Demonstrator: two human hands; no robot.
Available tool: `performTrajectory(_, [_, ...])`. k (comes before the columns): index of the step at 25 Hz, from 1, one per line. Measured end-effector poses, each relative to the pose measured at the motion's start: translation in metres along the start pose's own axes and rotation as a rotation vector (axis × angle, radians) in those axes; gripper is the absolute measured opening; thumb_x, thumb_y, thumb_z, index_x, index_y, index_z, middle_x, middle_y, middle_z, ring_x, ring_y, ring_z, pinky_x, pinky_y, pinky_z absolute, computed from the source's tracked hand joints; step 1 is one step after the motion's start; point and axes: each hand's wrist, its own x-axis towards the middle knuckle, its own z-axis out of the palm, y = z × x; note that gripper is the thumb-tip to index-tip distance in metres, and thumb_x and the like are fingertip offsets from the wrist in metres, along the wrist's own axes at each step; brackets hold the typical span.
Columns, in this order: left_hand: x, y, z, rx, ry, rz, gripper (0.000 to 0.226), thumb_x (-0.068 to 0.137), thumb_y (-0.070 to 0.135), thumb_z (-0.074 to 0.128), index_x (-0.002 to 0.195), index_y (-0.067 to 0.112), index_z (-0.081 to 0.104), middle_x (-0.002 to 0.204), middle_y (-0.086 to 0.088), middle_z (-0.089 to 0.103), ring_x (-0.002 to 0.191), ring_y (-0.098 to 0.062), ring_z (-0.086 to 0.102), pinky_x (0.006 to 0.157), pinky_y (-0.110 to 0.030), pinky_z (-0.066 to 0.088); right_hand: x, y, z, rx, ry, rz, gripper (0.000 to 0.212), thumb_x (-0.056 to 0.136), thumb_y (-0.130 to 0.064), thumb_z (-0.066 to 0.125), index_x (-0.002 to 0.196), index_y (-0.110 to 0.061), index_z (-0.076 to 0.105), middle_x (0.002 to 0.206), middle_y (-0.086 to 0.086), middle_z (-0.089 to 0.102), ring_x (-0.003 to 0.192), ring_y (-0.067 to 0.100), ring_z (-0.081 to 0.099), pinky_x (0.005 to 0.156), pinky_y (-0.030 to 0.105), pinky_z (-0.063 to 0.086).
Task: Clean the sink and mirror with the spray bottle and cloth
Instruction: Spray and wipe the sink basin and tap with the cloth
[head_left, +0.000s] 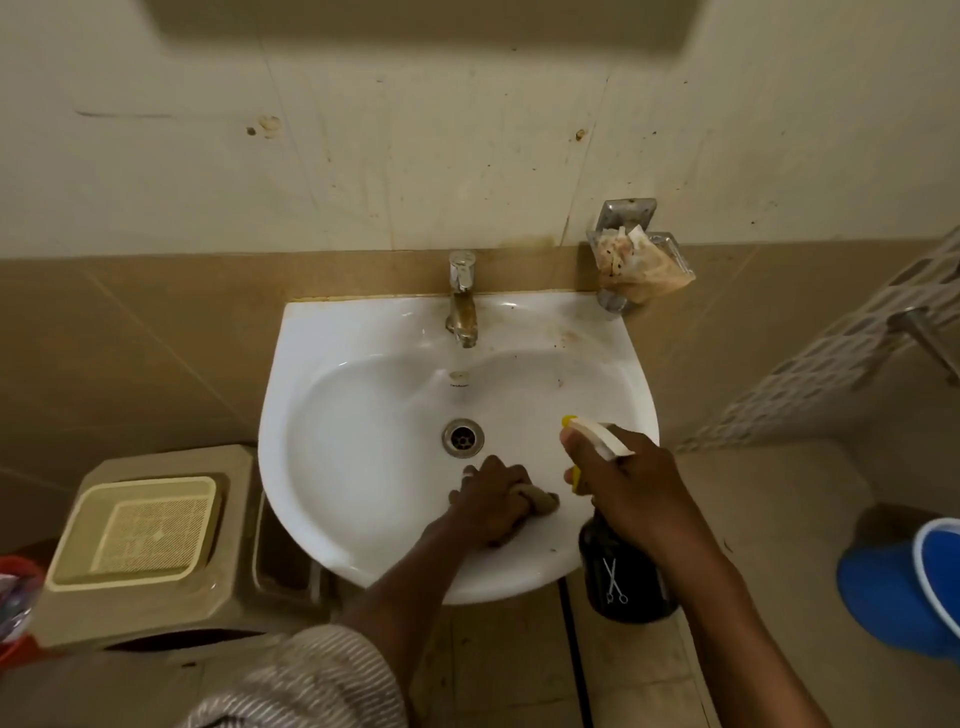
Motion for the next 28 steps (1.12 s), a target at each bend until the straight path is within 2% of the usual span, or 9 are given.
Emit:
performTrajectory(2, [-0.020,0.007,-0.002,0.010,-0.006,0.069,0.032,0.079,0.049,0.046,0.094,0.030,0.068,0.103,-0.010,0.065,0.100,-0.035,0.061,0.088,-0.043,0.052,0.008,-0.007,0.013,-0.082,-0.089,-0.024,0.035,0.099,-0.045,0.062,0.100,-0.013,0.074,0.086,0.007,0.079,0.085,0.023,0.076,0.074,0.035,0.057])
performTrajectory(6, [-0.051,0.028,-0.021,-0.154,-0.170,-0.012,0.029,0.091,0.000,0.055,0.115,0.002,0.071,0.131,-0.015,0.060,0.119,-0.031,0.055,0.093,-0.029,0.044,0.015,-0.021,0.018,-0.111,-0.158,-0.075,0.041,0.099,-0.047,0.059,0.101,-0.009,0.073,0.087,0.008,0.079,0.085,0.025,0.077,0.065,0.027,0.052])
performTrajectory(9, [-0.071,0.048,-0.031,-0.179,-0.171,0.031,0.029,0.086,0.002,0.057,0.109,0.006,0.074,0.124,-0.012,0.064,0.113,-0.030,0.056,0.094,-0.042,0.048,0.017,-0.033,0.005,-0.073,-0.123,-0.090,0.040,0.099,-0.048,0.061,0.104,-0.010,0.073,0.088,0.008,0.080,0.087,0.025,0.078,0.071,0.032,0.055])
performTrajectory(12, [-0.091,0.083,-0.025,-0.329,-0.174,-0.019,0.029,0.083,0.015,0.058,0.107,0.014,0.073,0.114,-0.007,0.069,0.097,-0.019,0.060,0.075,-0.032,0.049,0.020,-0.049,-0.013,-0.050,-0.059,-0.127,0.040,0.097,-0.048,0.062,0.104,-0.010,0.074,0.086,0.007,0.080,0.086,0.026,0.079,0.082,0.041,0.060])
performTrajectory(15, [-0.116,0.108,-0.031,-0.407,-0.194,0.180,0.025,0.079,0.006,0.059,0.099,0.001,0.074,0.110,-0.017,0.072,0.088,-0.016,0.063,0.069,-0.023,0.050,0.022,-0.060,-0.033,0.017,-0.002,-0.156,0.040,0.094,-0.050,0.065,0.105,-0.013,0.076,0.083,0.004,0.081,0.085,0.026,0.079,0.088,0.047,0.063])
performTrajectory(18, [-0.100,0.075,-0.076,-0.316,0.001,0.257,0.027,0.077,-0.011,0.059,0.096,-0.003,0.077,0.112,-0.015,0.071,0.097,-0.011,0.061,0.084,-0.010,0.047,0.018,-0.063,-0.054,0.085,0.055,-0.194,0.040,0.092,-0.053,0.067,0.104,-0.017,0.078,0.079,0.002,0.082,0.083,0.022,0.080,0.085,0.044,0.065])
performTrajectory(23, [-0.032,-0.015,-0.095,-0.394,0.222,-0.260,0.017,0.072,0.032,0.061,0.076,0.019,0.073,0.082,-0.005,0.073,0.082,-0.025,0.065,0.076,-0.035,0.053,-0.005,-0.053,-0.067,0.090,0.024,-0.236,0.037,0.098,-0.048,0.062,0.109,-0.015,0.077,0.087,0.004,0.081,0.083,0.017,0.079,0.072,0.031,0.062])
performTrajectory(26, [-0.022,-0.041,-0.047,0.096,0.111,-0.262,0.029,0.081,0.046,0.053,0.105,0.035,0.064,0.112,0.001,0.060,0.108,-0.026,0.053,0.091,-0.044,0.047,-0.010,-0.038,-0.061,0.077,-0.021,-0.205,0.037,0.098,-0.049,0.062,0.105,-0.015,0.076,0.089,0.006,0.081,0.083,0.017,0.078,0.073,0.031,0.063])
performTrajectory(28, [-0.022,-0.039,-0.032,0.132,0.127,-0.213,0.023,0.084,0.047,0.051,0.104,0.042,0.060,0.111,0.005,0.055,0.112,-0.024,0.046,0.094,-0.046,0.044,-0.006,-0.028,-0.053,0.080,-0.035,-0.179,0.037,0.098,-0.050,0.062,0.105,-0.017,0.076,0.087,0.005,0.081,0.083,0.016,0.079,0.070,0.029,0.062])
